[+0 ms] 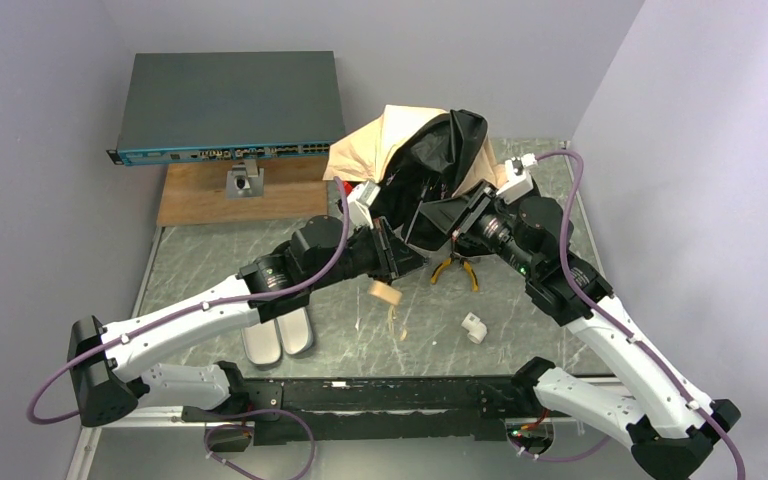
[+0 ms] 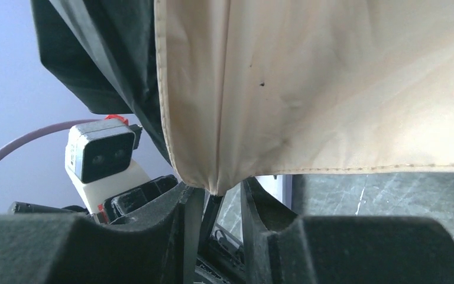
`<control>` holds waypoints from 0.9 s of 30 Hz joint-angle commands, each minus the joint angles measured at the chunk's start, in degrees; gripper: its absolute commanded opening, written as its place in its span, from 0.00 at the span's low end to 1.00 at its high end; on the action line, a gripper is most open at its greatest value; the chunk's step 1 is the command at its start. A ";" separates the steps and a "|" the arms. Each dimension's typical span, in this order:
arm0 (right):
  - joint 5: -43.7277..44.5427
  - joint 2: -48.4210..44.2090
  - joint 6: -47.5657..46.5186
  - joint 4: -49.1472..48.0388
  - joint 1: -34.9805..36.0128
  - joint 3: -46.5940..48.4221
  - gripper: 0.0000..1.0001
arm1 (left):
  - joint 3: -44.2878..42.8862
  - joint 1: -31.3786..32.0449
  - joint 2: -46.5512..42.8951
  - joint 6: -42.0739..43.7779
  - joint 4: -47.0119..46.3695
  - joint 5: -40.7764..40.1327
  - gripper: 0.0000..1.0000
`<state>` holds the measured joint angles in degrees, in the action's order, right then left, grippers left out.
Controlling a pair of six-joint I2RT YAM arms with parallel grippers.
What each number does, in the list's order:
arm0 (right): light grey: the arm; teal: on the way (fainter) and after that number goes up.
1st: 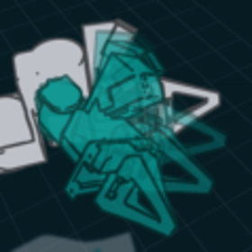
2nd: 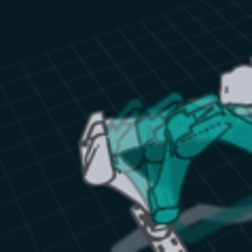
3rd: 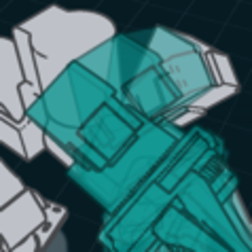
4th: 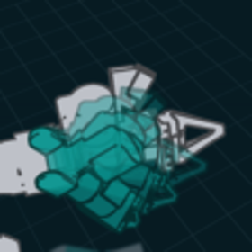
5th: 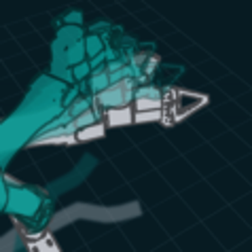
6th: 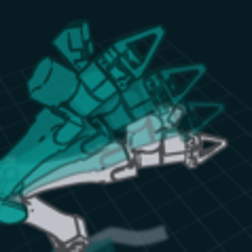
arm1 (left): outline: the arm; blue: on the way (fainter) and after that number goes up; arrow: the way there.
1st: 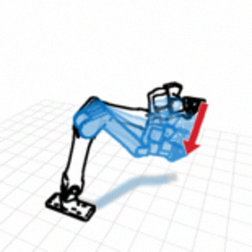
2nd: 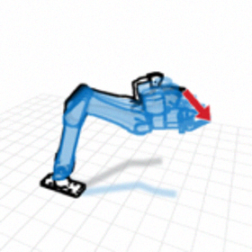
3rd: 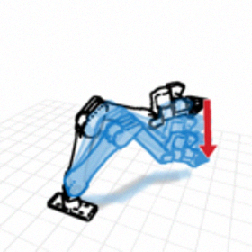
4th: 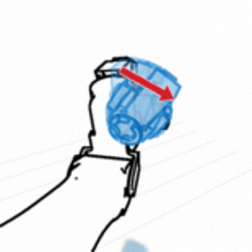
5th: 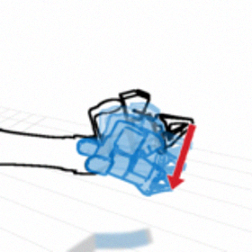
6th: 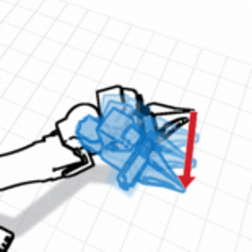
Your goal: Open the umbrella
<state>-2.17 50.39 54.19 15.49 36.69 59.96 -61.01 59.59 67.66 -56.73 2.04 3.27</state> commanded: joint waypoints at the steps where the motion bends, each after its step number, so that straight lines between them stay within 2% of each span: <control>1: -1.98 0.43 0.92 -3.69 0.30 2.38 0.31 | -2.68 0.00 -2.42 1.19 -5.49 1.25 0.00; 11: -2.75 3.49 1.73 -6.08 0.31 2.22 0.28 | -2.51 -0.01 -2.61 0.68 -6.85 2.45 0.00; 15: -1.65 4.86 2.07 -7.30 0.34 2.43 0.20 | -1.94 0.00 -2.53 0.30 -7.68 3.02 0.00; 20: 3.42 7.14 1.29 -7.01 0.31 3.65 0.12 | -0.81 0.14 -2.61 -0.77 -9.49 4.00 0.00; 27: 14.28 9.56 0.71 -5.28 0.18 5.89 0.11 | -0.27 2.85 -3.10 0.69 -8.79 1.04 0.00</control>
<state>-0.36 58.22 57.34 11.70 37.95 62.48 -60.34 59.33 67.64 -58.15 0.25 1.54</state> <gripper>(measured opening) 0.170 0.138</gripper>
